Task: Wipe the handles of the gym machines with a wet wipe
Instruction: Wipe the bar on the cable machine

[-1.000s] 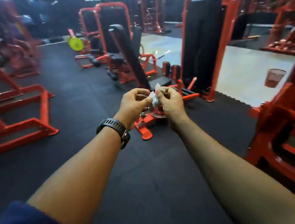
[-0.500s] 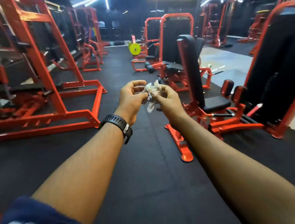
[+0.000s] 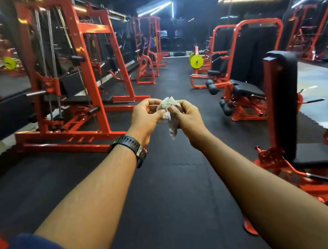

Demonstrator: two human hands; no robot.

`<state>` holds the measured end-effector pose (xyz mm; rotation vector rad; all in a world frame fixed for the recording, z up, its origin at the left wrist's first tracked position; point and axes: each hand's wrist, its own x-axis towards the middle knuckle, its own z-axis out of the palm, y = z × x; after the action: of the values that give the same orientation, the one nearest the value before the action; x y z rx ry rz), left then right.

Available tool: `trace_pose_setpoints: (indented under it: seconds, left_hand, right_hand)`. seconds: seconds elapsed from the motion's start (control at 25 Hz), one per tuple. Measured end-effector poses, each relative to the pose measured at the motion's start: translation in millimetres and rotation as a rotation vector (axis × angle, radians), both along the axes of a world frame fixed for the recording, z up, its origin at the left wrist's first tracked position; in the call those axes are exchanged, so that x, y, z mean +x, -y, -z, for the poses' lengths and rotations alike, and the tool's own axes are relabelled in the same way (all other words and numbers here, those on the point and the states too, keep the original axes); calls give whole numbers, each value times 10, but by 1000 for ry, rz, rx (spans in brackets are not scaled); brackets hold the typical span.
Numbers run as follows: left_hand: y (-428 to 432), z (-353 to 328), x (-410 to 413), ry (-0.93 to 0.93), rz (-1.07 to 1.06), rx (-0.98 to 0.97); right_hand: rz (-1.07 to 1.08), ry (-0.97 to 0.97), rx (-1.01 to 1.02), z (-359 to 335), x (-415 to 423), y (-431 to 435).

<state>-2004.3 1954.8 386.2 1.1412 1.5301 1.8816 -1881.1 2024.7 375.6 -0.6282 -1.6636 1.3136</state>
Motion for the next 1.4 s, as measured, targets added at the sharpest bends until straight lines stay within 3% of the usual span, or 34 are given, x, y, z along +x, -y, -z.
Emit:
trace_pose_setpoints:
  seconds: [0.16, 0.36, 0.64, 0.88, 1.2, 1.4]
  left_hand:
    - [-939, 12, -629, 36, -14, 74]
    - [-2305, -46, -1451, 65, 94, 76]
    - [-4210, -34, -2296, 67, 36, 93]
    - [-5970, 49, -3118, 62, -65, 66]
    - [-7749, -70, -4237, 303, -115, 81]
    - [-8727, 181, -5290, 215, -237, 103]
  right_hand:
    - [-74, 34, 32, 30, -605, -950]
    - [22, 46, 25, -175, -1403, -2284]
    - [77, 0, 34, -51, -2311, -4250]
    - [-48, -50, 20, -41, -3124, -6071]
    - [-182, -144, -260, -171, -4441, -7934]
    - [-239, -90, -123, 61, -5569, -9023]
